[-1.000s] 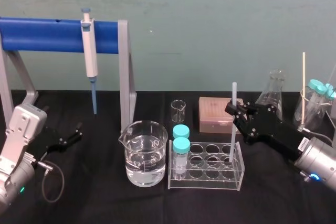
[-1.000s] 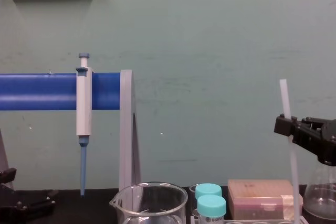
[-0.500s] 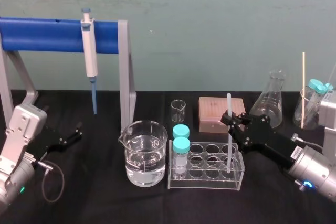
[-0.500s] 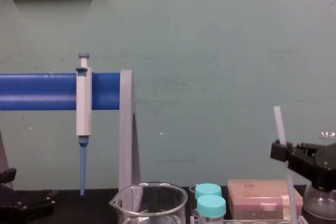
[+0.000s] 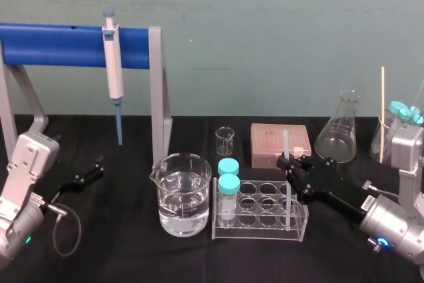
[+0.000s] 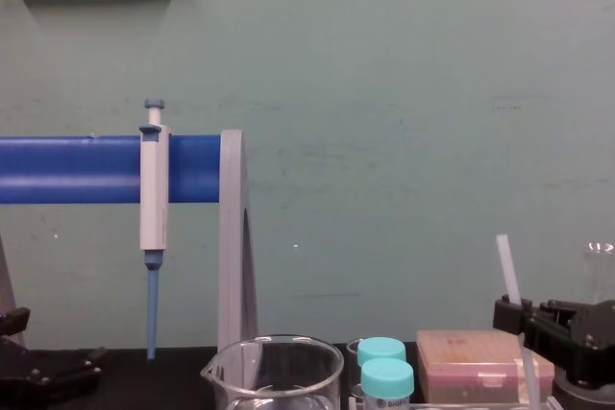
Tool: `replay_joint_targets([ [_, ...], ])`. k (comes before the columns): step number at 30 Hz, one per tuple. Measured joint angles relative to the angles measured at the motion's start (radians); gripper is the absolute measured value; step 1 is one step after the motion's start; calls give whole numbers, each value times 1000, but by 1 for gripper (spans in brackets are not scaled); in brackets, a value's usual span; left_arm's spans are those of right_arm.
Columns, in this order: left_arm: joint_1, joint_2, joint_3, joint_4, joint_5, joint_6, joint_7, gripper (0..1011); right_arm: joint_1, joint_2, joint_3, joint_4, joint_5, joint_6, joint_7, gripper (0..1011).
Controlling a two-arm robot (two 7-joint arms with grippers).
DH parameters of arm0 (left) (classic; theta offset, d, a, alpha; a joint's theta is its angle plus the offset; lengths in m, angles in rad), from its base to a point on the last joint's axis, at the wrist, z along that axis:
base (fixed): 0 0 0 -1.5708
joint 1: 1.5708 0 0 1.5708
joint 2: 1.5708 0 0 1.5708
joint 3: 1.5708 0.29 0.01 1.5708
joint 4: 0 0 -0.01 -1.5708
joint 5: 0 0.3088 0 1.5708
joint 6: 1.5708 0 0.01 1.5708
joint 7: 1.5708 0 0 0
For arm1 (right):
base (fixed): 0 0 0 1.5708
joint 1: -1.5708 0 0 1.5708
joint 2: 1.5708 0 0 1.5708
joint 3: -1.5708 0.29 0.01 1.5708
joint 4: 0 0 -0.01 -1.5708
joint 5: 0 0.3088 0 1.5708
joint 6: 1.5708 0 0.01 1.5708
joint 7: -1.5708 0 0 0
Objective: Pick up the stirring rod with one hand, then place it down.
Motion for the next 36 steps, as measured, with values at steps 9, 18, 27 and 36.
replay_joint_targets([
  [9, 0, 0, 0, 0, 0, 0, 0, 1000, -1, -3, -4, 11, -14, 6, -7, 68],
  [18, 0, 0, 0, 0, 0, 0, 0, 1000, -2, -3, -4, 11, -21, 6, -11, 68],
  [27, 0, 0, 0, 0, 0, 0, 0, 1000, -2, -2, -3, 10, -19, 7, -10, 68],
  [36, 0, 0, 0, 0, 0, 0, 0, 1000, -2, -2, -3, 10, -18, 7, -10, 285],
])
